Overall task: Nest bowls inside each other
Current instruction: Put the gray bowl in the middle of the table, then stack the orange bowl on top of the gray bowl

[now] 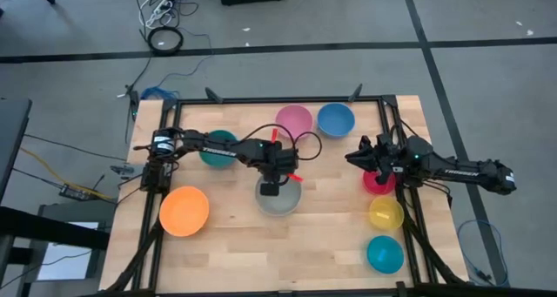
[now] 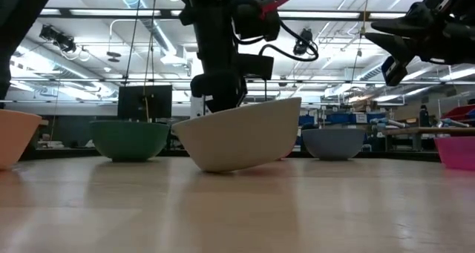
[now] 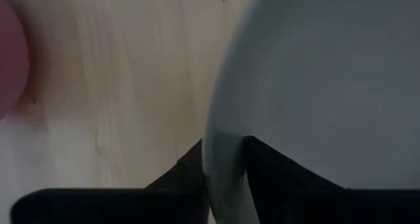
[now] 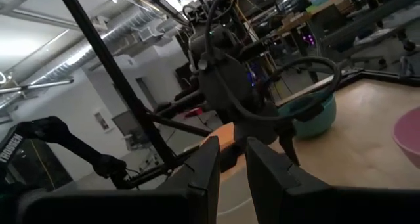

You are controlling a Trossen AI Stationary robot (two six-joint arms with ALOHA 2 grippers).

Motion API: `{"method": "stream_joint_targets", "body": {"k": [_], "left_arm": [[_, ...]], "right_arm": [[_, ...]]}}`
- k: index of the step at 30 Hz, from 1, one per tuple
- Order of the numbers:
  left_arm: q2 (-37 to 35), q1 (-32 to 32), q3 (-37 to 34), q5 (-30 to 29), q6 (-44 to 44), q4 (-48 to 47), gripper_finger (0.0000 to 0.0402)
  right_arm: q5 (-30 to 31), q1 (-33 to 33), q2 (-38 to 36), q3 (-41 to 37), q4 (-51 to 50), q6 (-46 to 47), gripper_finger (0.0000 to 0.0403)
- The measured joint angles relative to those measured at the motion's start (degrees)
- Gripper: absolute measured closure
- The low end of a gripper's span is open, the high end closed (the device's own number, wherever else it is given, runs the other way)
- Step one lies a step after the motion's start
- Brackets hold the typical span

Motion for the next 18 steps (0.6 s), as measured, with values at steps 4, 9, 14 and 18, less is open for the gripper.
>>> {"method": "stream_joint_targets", "body": {"k": [4, 9, 14, 18], "left_arm": [[0.0, 0.0, 0.0, -0.1, -0.7, 0.0, 0.0265], [0.0, 0.0, 2.1, -1.0, -1.5, -1.8, 0.0217], [-0.2, 0.0, 9.1, -1.1, -4.1, -11.0, 0.0194], [-0.4, -0.5, 14.9, -1.0, -6.1, -20.9, 0.0193]], "right_arm": [[0.0, 0.0, 0.1, 0.0, -1.1, 0.0, 0.0337], [0.0, 0.0, 0.4, 0.0, -1.7, -0.3, 0.0337], [0.5, 0.0, 0.5, 0.0, -2.4, -0.5, 0.0337], [0.7, 0.0, 0.6, 0.0, -3.5, -0.7, 0.0337]]}}
